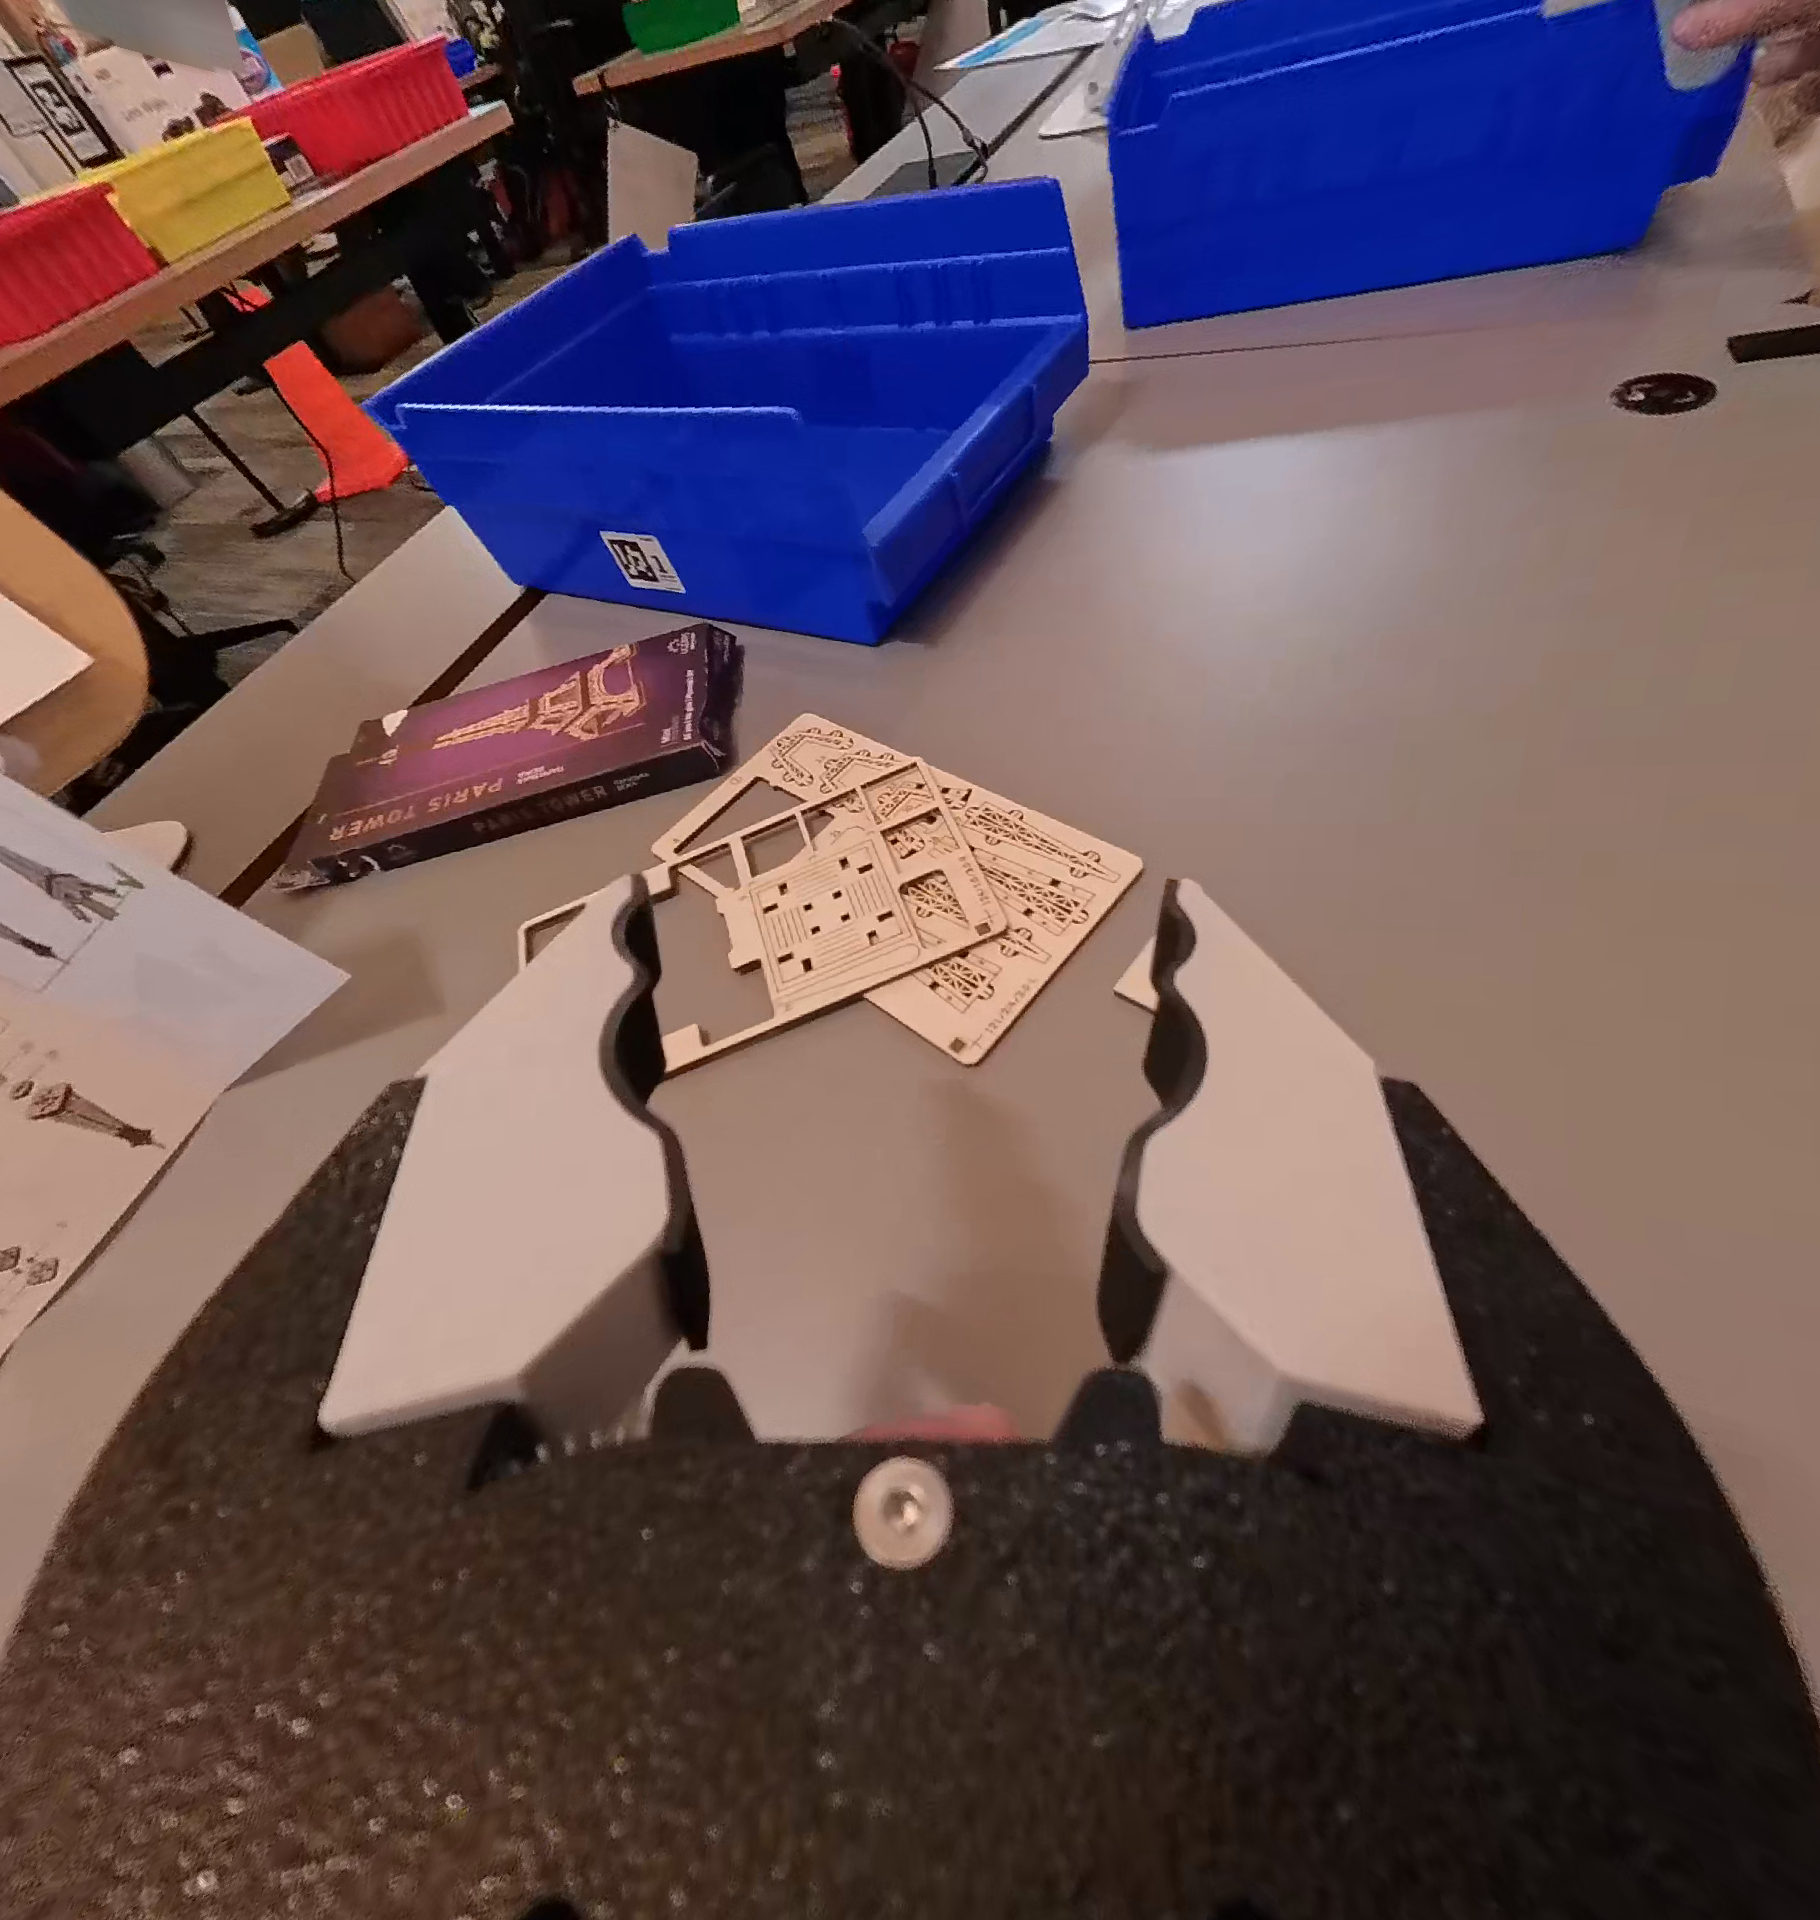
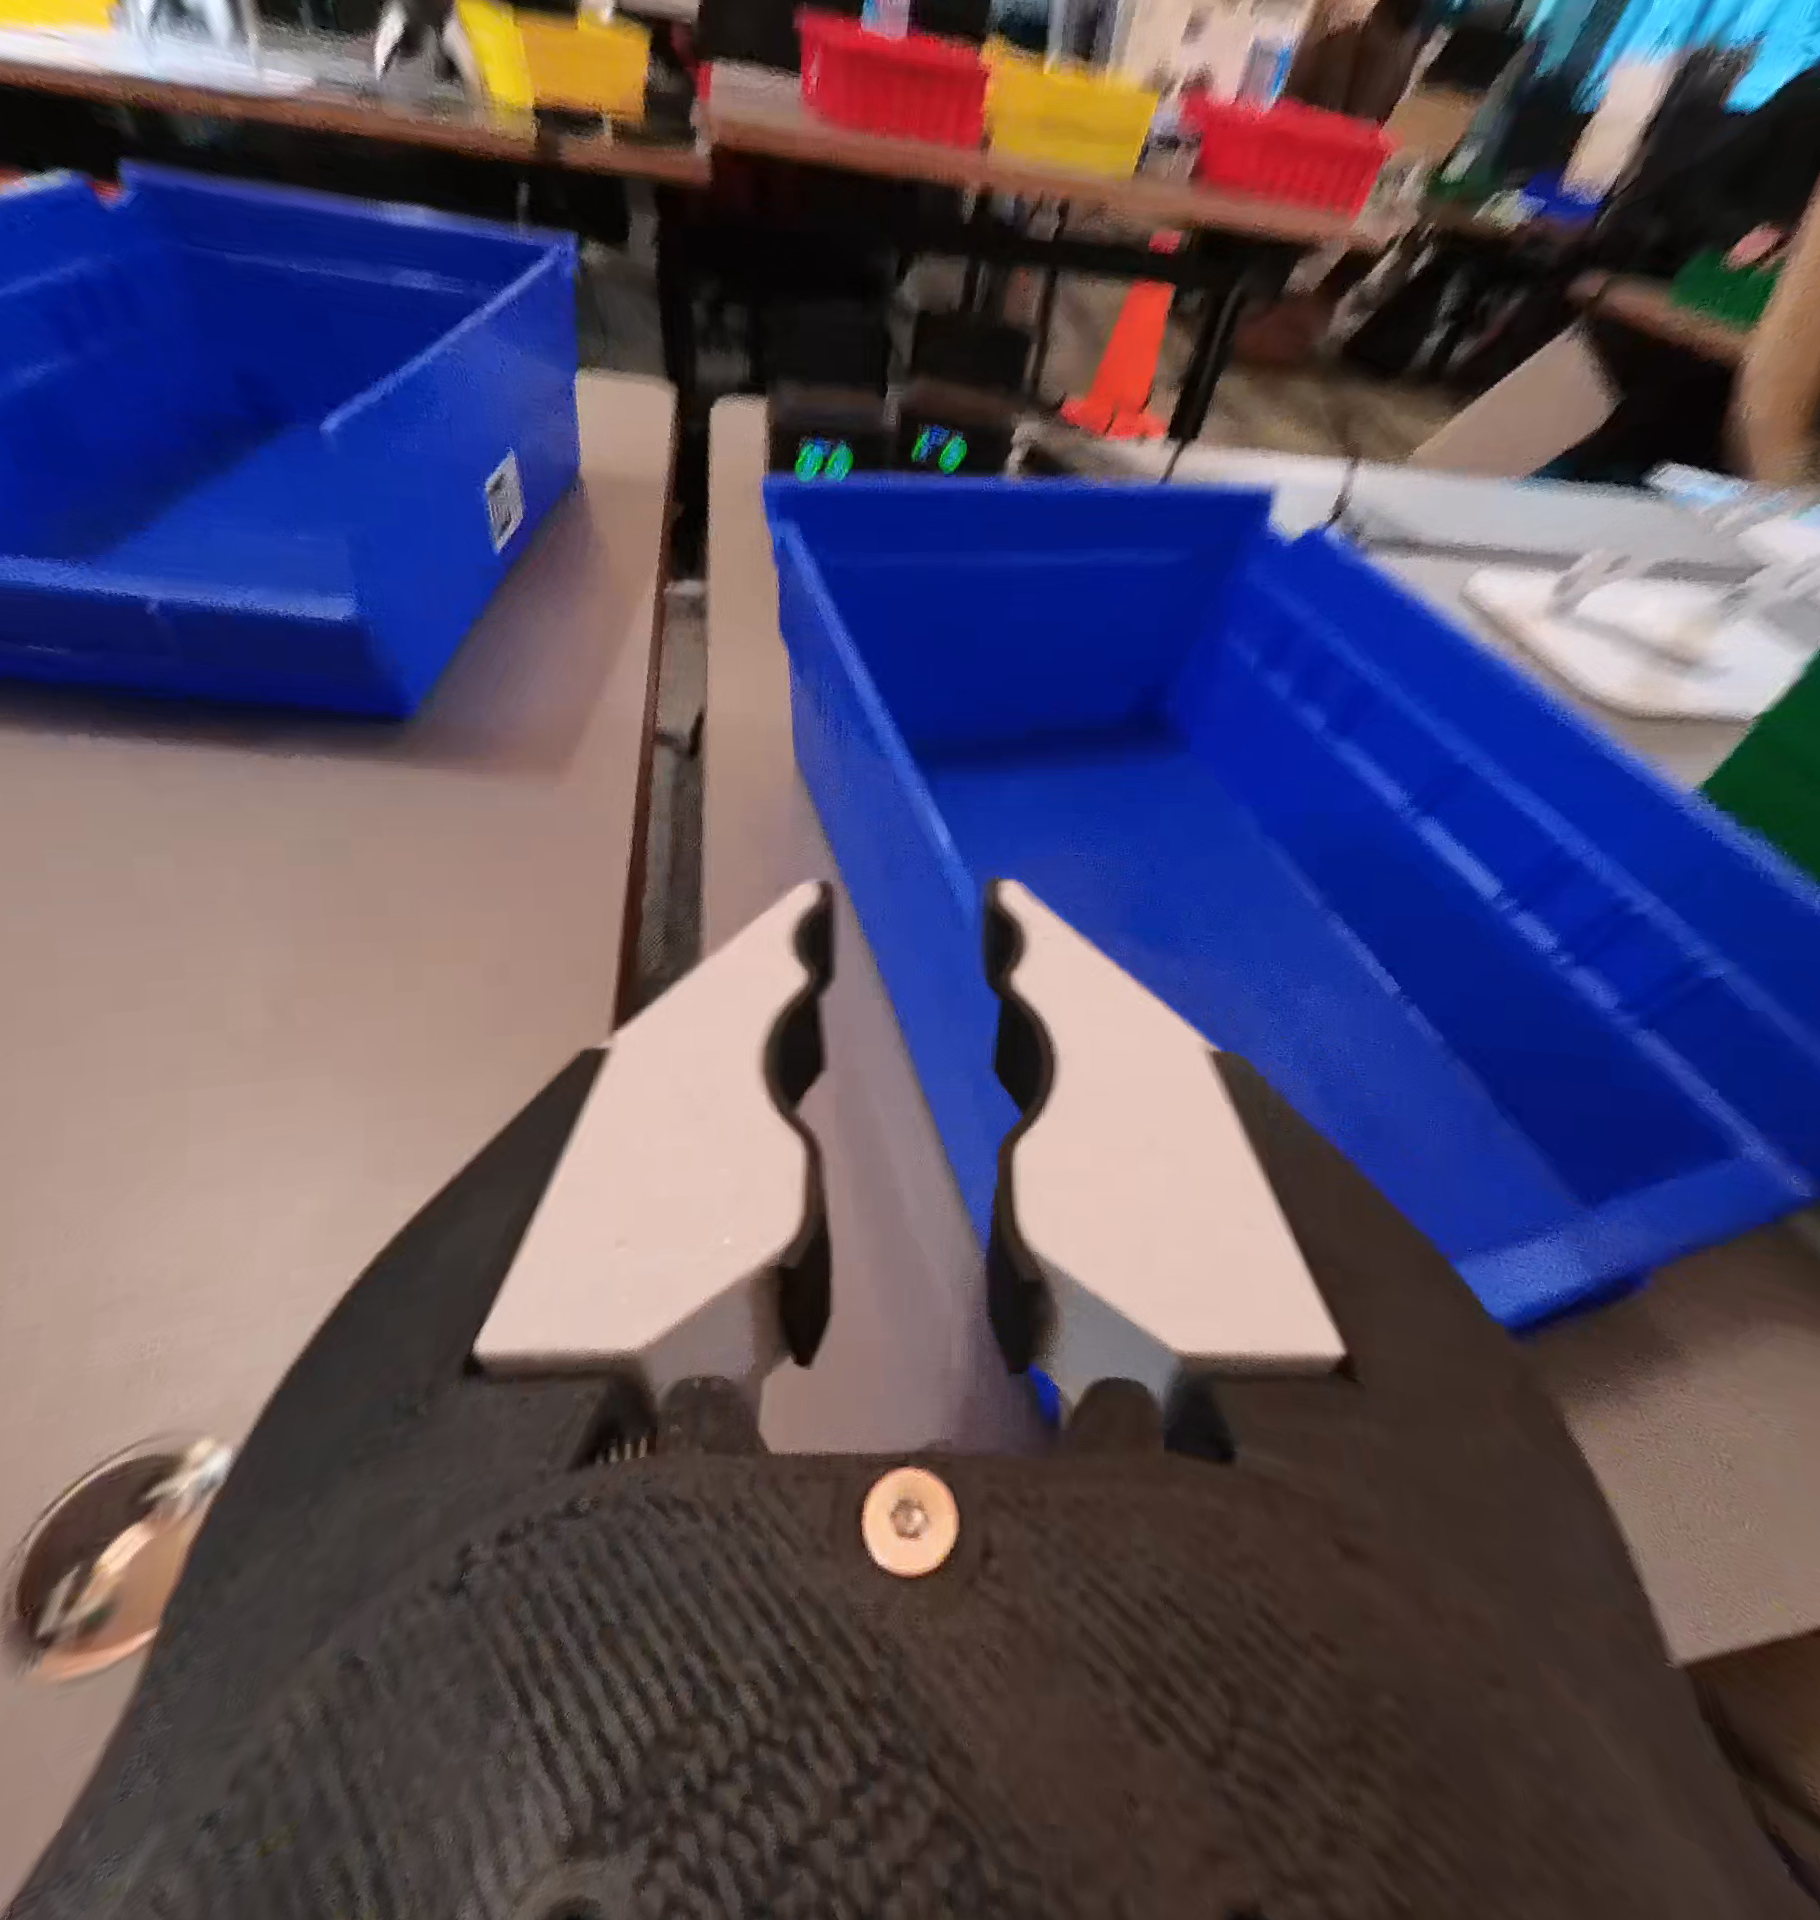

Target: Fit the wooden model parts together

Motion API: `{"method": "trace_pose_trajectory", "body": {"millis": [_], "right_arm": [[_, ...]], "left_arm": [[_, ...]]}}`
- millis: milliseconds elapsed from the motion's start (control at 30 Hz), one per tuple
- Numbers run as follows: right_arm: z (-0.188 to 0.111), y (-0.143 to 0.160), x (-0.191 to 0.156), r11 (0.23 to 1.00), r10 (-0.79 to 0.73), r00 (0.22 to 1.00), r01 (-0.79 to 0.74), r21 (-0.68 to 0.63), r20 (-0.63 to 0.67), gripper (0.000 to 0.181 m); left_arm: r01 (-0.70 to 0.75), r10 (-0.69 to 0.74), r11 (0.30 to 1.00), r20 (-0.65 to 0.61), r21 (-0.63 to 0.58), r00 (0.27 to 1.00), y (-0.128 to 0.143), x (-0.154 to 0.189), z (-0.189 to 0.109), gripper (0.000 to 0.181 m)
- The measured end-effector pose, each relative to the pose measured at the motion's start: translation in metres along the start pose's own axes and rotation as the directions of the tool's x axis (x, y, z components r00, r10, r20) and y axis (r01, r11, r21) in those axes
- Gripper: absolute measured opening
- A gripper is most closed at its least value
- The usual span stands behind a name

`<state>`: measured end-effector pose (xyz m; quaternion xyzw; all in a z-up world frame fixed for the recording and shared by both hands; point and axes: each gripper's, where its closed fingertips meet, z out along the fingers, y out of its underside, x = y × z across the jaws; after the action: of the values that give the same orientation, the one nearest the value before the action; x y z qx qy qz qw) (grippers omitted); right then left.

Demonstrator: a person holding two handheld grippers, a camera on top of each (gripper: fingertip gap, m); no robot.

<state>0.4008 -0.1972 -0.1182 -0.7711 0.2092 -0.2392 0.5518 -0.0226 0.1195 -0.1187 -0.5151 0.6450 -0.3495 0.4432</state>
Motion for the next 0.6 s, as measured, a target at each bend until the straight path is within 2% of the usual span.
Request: {"method": "trace_pose_trajectory", "body": {"millis": [67, 233, 333, 433, 533, 600], "right_arm": [[0.003, -0.004, 0.007, 1.000, -0.003, 0.998, 0.005, 0.027, -0.061, 0.009], [0.021, -0.009, -0.007, 0.998, -0.050, 0.995, 0.054, 0.042, -0.085, 0.019], [0.030, -0.013, -0.016, 0.994, -0.083, 0.993, 0.088, 0.057, -0.087, 0.002], [0.042, -0.021, -0.037, 0.994, -0.068, 0.997, 0.071, 0.088, -0.031, 0.000], [0.050, -0.023, -0.048, 0.997, -0.051, 0.999, 0.051, 0.061, 0.006, 0.001], [0.048, -0.018, -0.044, 0.999, -0.048, 0.998, 0.048, 0.003, -0.038, 0.013]], "left_arm": [[-0.011, 0.011, 1.000, -0.015, -0.008, 1.000, 0.001, 0.006, 0.000, 0.094], [-0.022, 0.022, 1.000, -0.004, -0.018, 1.000, 0.003, 0.007, -0.007, 0.094], [-0.016, 0.016, 1.000, 0.000, -0.020, 1.000, 0.004, 0.005, -0.010, 0.094], [-0.022, 0.022, 1.000, 0.007, -0.018, 1.000, 0.004, 0.005, -0.012, 0.094], [-0.020, 0.020, 1.000, 0.005, -0.012, 1.000, 0.002, 0.006, -0.013, 0.094], [-0.026, 0.026, 1.000, 0.011, -0.010, 1.000, 0.003, 0.006, -0.015, 0.094]]}}
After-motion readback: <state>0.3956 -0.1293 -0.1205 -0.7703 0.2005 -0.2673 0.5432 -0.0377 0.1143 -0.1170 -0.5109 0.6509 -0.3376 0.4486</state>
